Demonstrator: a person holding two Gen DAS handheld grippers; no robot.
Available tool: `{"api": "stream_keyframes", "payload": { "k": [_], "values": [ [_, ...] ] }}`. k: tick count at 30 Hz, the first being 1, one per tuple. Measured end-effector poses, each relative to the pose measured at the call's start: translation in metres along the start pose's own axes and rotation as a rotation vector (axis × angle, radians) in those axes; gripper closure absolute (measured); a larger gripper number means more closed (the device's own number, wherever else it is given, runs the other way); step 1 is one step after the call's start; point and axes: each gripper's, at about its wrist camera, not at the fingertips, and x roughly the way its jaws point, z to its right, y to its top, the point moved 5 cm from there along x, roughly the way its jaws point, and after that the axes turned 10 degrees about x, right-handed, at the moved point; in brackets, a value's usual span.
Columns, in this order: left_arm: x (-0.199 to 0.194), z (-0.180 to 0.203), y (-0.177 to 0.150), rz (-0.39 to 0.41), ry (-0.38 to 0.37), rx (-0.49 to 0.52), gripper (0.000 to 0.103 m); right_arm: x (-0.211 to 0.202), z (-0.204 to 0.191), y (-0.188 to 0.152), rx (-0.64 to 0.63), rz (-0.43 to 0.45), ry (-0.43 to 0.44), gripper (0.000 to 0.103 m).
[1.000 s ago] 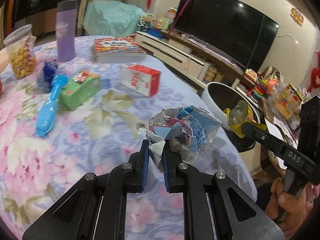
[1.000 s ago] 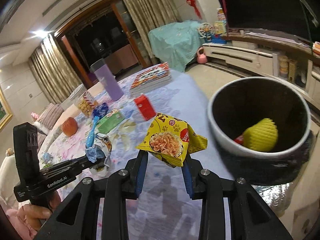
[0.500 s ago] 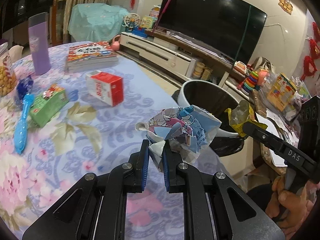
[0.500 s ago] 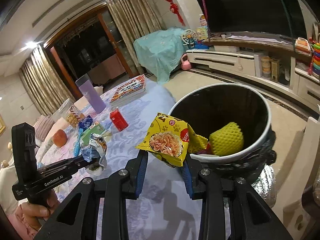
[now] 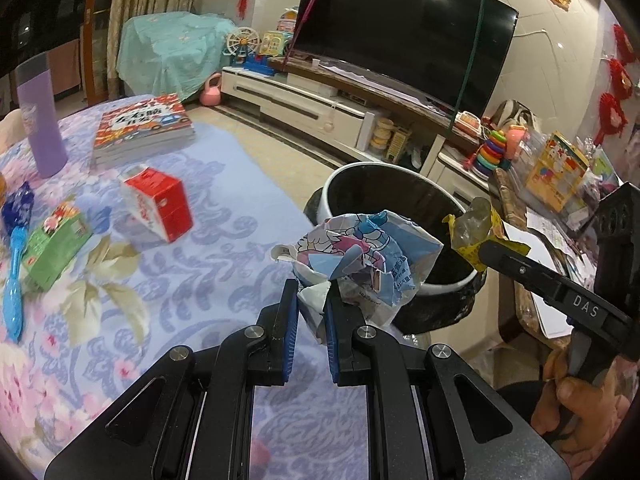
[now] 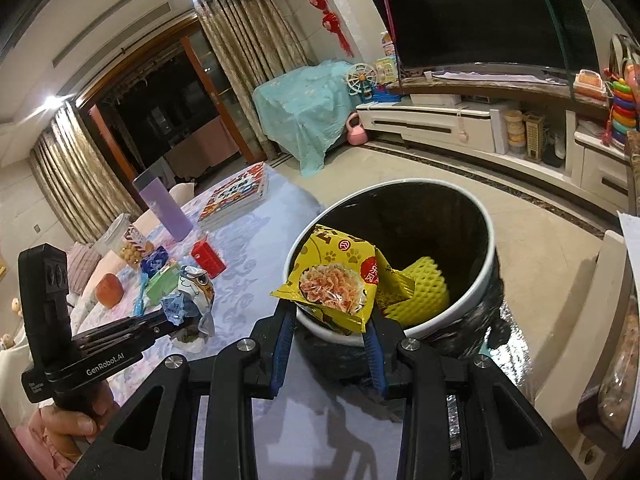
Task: Collect trash
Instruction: 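Carry the printed wrapper and yellow snack bag over the trash bin, then open both tools to drop the wrapper and snack bag into the bin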
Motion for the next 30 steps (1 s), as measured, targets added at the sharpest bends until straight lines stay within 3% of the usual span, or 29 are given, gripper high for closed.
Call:
{"api": "stream_keyframes", "payload": {
  "k": [15,30],
  "values": [
    [0.034,0.027,0.034,-0.019,0.0,0.09,0.091,0.007,0.022,0.019,0.011,-0.009,-0.013,0.07],
    [0.062,0.041,0.059,-0.038,-0.004,0.116,0.091,0.022,0.04,0.035,0.034,-0.044,-0.001,0.07]
  ]
}}
